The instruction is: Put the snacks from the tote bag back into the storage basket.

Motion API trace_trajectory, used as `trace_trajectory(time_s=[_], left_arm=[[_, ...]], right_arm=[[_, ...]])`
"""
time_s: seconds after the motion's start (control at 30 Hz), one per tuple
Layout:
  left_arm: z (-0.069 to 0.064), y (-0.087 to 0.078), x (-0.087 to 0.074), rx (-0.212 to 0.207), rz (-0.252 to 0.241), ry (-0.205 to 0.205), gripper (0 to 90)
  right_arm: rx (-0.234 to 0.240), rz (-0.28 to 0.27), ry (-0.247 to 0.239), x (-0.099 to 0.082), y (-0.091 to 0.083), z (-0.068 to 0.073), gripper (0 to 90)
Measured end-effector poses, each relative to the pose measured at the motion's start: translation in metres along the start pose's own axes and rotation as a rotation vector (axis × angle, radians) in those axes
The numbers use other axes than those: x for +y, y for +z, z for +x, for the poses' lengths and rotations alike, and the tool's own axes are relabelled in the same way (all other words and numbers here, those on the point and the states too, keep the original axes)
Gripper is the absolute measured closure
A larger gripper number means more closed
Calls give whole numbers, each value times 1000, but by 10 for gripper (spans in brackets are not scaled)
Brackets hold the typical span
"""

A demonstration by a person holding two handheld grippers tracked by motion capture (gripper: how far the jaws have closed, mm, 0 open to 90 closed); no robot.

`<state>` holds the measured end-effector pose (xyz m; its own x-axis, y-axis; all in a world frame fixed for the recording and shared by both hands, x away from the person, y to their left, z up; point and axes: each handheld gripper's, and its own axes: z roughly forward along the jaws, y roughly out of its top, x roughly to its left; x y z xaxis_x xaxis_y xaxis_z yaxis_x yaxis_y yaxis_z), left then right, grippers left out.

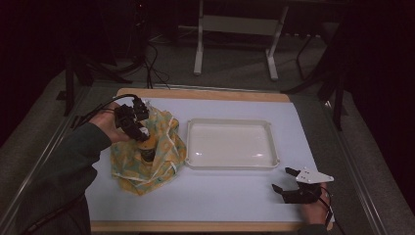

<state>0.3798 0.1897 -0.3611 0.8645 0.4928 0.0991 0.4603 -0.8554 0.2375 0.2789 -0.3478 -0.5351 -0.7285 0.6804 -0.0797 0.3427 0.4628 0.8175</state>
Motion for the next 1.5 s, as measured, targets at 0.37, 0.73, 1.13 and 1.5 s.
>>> trace_trajectory(time_s=[0.37, 0.73, 1.13, 1.5], left_arm=[[-1, -1, 2, 1, 26, -3, 592], [0, -12, -4, 13, 27, -10, 592], [-1, -27, -6, 30, 21, -15, 593], [-2, -41, -6, 42, 16, -1, 592]], right_arm=[[1, 0, 0, 0, 0, 0, 160], [0, 0, 0, 0, 0, 0, 160], [0, -3, 1, 0, 0, 0, 160], [-2, -7, 0, 0, -1, 0, 159]])
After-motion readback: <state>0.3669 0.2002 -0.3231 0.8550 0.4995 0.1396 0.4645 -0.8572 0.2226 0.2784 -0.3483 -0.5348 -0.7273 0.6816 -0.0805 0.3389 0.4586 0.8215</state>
